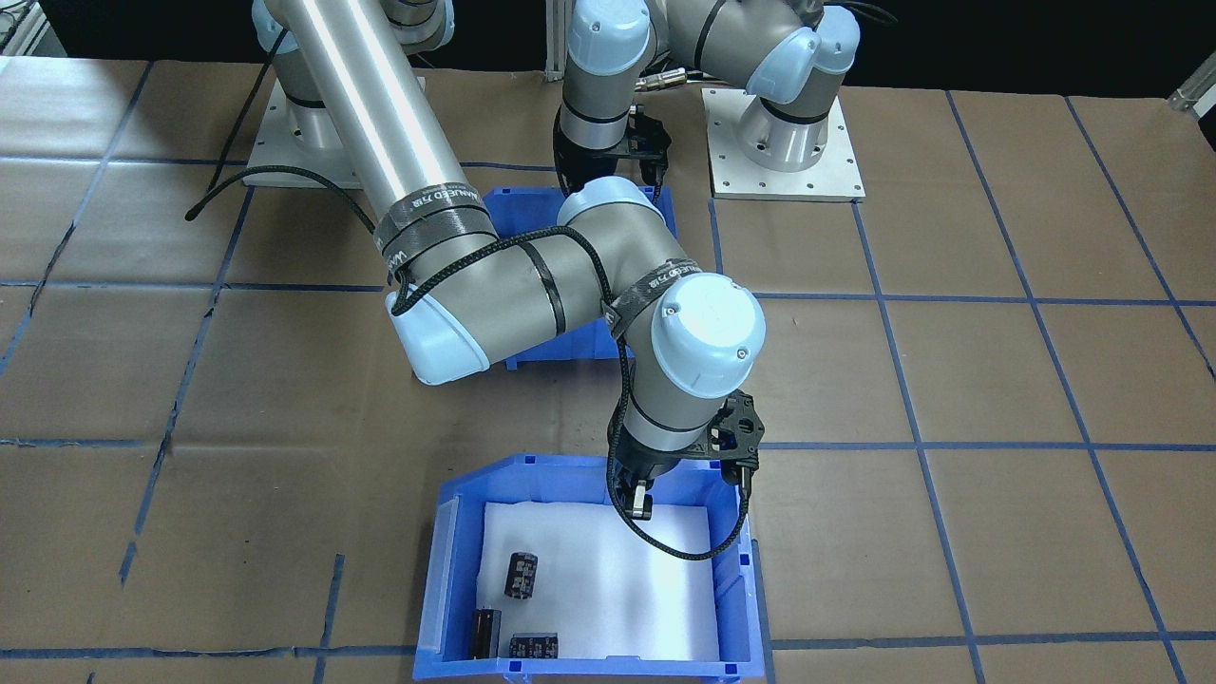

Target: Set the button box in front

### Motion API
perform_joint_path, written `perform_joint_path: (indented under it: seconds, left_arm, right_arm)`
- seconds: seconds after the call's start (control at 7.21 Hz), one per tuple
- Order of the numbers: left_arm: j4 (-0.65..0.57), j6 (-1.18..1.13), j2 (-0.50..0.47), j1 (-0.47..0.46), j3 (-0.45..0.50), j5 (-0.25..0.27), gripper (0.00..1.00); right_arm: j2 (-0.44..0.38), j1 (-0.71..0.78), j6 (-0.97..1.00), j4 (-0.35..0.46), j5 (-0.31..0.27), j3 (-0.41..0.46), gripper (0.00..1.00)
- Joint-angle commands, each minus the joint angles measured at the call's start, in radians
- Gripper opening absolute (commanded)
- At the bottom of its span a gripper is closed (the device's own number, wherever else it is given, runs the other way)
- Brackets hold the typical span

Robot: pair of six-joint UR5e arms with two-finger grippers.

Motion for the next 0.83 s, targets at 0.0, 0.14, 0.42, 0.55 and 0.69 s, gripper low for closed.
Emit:
perform_joint_path:
  seconds: [0.0, 0.14, 0.42, 0.55, 0.69]
  left_arm:
    - [0.019, -0.036, 0.004, -0.001, 0.001, 0.008, 0.00]
    - [0.006, -0.026, 0.039, 0.003, 0.025, 0.067, 0.00]
    - [-0.048, 0.038, 0.090, 0.057, 0.055, 0.123, 0.00]
    - [-0.051, 0.104, 0.094, 0.129, 0.058, 0.120, 0.00]
    - [-0.051, 0.167, 0.087, 0.201, 0.070, 0.112, 0.00]
  right_arm:
    - [-0.065, -0.041, -0.014, 0.001, -0.074, 0.003, 0.05]
    - [-0.081, -0.084, -0.054, 0.003, -0.081, 0.006, 0.05]
    - [-0.090, -0.177, -0.143, 0.014, -0.084, 0.012, 0.05]
    - [-0.091, -0.225, -0.198, 0.017, -0.086, 0.011, 0.05]
    - [-0.105, -0.272, -0.239, 0.024, -0.086, 0.012, 0.05]
